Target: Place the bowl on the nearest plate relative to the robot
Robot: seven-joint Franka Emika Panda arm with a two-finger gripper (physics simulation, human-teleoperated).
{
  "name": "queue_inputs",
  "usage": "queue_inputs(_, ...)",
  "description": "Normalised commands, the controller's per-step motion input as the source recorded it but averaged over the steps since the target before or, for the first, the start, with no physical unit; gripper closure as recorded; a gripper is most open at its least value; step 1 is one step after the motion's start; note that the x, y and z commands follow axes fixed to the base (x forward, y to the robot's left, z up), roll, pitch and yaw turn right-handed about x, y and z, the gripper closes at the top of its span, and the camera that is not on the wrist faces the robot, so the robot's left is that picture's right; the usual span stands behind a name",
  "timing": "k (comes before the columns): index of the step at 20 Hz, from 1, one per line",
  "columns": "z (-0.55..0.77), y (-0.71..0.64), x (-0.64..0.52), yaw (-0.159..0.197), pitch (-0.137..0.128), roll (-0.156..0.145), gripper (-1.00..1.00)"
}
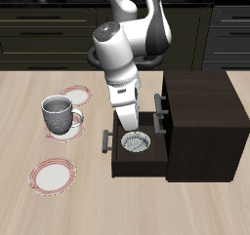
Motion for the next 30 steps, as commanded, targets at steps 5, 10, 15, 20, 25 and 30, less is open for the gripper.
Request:
queue_inputs(5,-0.17,0.01,-0.09,0.020,0.025,0.014,-1.00)
queue_inputs(10,-0.21,0.02,-0.05,-0.011,0.031,0.006,-1.00)
queue_inputs(15,-0.25,0.01,-0.06,0.012,0.018,0.006,-1.00)
queue_inputs(20,-0.05,0.00,0.05,-0.001,0.001,-0.004,-1.00)
queue_inputs(25,-0.23,0.02,0.05,0.021,0.036,0.014,-1.00)
queue_inputs(30,-0.27,0.07,0.10,0.026,0.041,0.012,-1.00)
